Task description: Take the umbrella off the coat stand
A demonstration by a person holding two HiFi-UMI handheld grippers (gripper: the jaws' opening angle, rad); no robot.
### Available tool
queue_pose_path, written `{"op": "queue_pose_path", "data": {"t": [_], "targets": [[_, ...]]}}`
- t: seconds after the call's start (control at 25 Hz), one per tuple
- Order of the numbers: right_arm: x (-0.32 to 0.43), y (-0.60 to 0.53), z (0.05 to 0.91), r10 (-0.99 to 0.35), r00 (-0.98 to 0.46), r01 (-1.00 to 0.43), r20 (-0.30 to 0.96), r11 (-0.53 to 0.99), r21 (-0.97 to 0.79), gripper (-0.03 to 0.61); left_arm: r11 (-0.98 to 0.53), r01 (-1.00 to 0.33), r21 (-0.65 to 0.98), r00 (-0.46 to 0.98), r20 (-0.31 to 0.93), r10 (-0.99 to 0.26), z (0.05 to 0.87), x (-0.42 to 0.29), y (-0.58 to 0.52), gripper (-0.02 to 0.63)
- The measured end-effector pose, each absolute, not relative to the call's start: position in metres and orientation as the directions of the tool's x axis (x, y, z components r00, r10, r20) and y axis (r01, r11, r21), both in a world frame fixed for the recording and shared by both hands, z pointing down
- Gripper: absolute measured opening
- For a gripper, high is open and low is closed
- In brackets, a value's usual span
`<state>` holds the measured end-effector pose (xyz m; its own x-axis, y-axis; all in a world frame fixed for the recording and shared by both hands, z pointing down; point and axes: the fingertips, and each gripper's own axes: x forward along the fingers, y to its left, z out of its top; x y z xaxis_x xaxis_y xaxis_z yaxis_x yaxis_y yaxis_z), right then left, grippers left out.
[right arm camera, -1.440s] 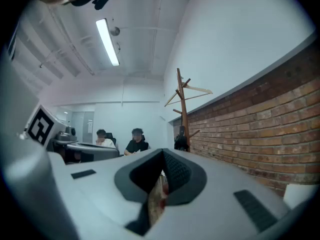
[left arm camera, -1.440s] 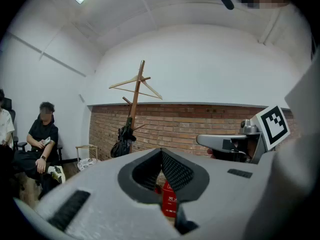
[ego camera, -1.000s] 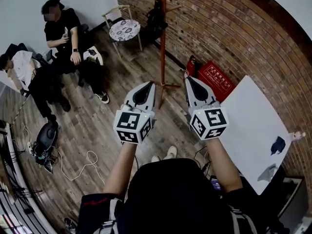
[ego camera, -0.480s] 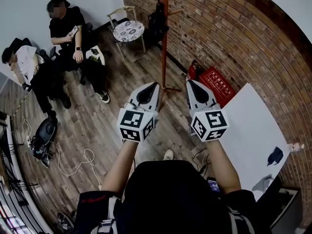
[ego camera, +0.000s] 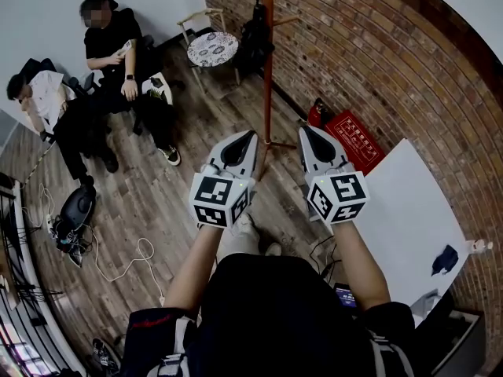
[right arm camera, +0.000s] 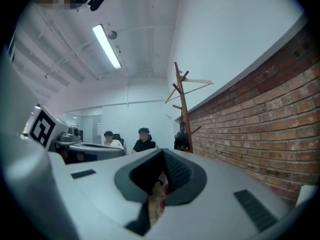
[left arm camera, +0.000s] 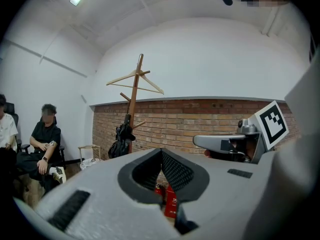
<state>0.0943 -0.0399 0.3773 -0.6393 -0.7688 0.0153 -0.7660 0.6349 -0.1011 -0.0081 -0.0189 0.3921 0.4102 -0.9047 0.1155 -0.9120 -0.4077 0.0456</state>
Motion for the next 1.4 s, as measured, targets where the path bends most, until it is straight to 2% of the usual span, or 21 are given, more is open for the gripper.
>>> {"op": "queue_pose_path", "data": {"t": [0.92, 1.4], "targets": [[0.044, -0.175, 0.377, -0.799, -0.601, -0.798, 0.035, 0.596, -0.092, 0.028, -0.458, -0.885, 0.081, 0.464, 0.109, -0.879, 0.393, -0.058, -0.157, 0.018], [0.004, -0.239, 0.371, -0.833, -0.551, -0.834, 0.048, 0.548, -0.062, 0.028, -0.535, -0.838, 0.107, 0.544, 0.104, -0.832, 0.391, -0.092, -0.227, 0.018]]}}
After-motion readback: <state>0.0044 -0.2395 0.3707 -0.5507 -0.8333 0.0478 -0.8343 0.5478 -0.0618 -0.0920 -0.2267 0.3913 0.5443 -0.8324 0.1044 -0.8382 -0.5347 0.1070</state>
